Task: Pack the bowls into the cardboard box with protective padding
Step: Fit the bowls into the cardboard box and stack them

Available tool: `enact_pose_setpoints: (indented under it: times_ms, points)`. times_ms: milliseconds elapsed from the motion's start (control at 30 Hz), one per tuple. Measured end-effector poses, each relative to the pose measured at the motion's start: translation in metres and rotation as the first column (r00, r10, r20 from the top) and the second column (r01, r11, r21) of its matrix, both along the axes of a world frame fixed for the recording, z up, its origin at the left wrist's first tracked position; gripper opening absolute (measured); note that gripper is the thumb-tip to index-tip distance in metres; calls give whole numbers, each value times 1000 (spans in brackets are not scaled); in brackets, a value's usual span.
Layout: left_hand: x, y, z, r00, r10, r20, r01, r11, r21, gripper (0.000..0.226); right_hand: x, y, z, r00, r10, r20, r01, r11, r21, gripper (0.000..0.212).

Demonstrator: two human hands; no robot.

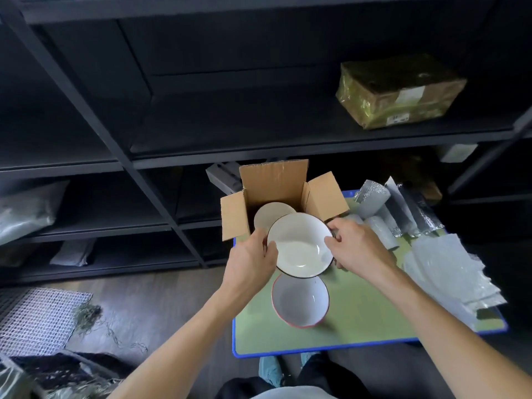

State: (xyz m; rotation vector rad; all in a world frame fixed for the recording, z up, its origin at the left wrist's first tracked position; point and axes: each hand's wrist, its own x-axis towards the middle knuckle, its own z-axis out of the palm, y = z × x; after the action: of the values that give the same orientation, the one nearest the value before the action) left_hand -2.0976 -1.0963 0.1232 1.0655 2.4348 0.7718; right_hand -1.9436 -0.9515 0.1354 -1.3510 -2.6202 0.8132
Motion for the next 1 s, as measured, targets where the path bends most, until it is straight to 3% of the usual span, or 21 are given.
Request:
enact_pose_setpoints:
  times_ms: [133,267,633,1000]
  points:
    - [15,-19,-10,997,-62,38,61,998,19,9,16,-13,-15,999,4,50,-3,1000,-12,10]
    - [23,-29,-25,998,-57,30,58,997,-41,23,26,-22,-36,997,37,71,-33,998,-49,6]
    - [33,-35,-67,991,-135,0,131,968,-214,25,34,-37,-83,981,75,178,-67,997,-49,10]
    - [31,-33,-75,971,-212,-109,166,930,-327,27,32,-47,-83,932,147,331,-190,976,102,22]
